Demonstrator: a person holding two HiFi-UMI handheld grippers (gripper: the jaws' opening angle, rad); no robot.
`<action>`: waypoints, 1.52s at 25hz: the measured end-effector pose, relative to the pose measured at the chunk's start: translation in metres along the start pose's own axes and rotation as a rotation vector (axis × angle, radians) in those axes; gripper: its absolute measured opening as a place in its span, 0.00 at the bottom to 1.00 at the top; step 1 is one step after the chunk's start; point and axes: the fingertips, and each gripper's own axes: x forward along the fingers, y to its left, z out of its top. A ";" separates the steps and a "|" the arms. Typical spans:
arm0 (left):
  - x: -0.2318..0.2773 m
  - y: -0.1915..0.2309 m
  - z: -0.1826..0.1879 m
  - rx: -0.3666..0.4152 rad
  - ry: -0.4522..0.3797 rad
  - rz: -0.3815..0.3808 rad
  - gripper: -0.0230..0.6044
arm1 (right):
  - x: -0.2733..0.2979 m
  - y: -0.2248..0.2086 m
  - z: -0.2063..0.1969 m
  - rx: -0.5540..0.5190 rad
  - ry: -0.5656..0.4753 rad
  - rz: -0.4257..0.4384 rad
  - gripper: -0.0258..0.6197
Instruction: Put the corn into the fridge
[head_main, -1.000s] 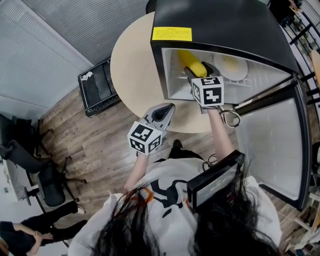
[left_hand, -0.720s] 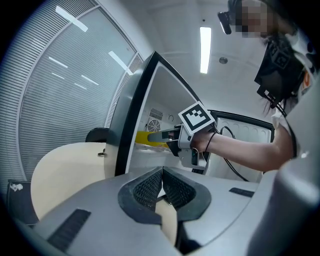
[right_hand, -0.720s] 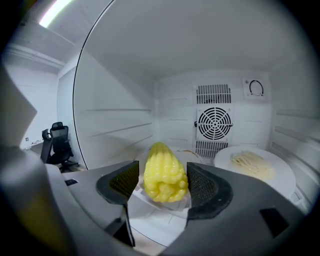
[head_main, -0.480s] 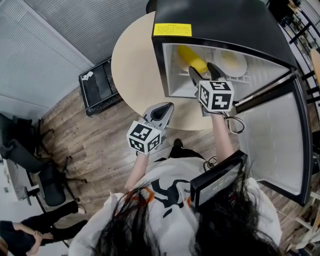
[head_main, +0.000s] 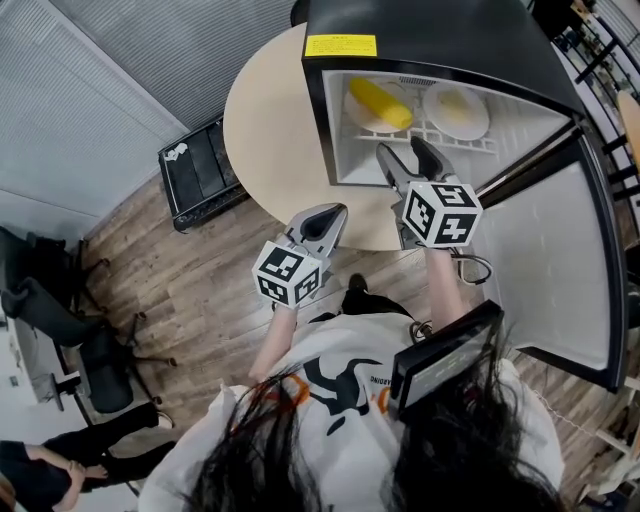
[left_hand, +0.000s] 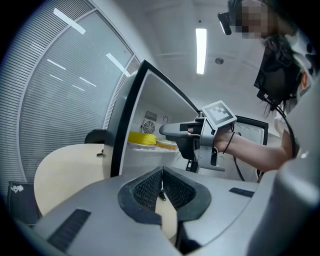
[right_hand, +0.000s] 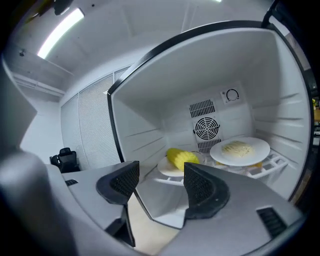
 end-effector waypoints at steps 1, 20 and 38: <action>-0.002 -0.002 0.000 0.001 -0.001 -0.003 0.06 | -0.004 0.004 -0.003 0.004 0.001 0.007 0.48; -0.077 -0.074 -0.027 0.023 -0.007 -0.031 0.06 | -0.091 0.087 -0.072 0.044 0.022 0.079 0.41; -0.134 -0.126 -0.059 -0.017 -0.027 -0.061 0.06 | -0.171 0.132 -0.130 0.059 0.078 0.047 0.20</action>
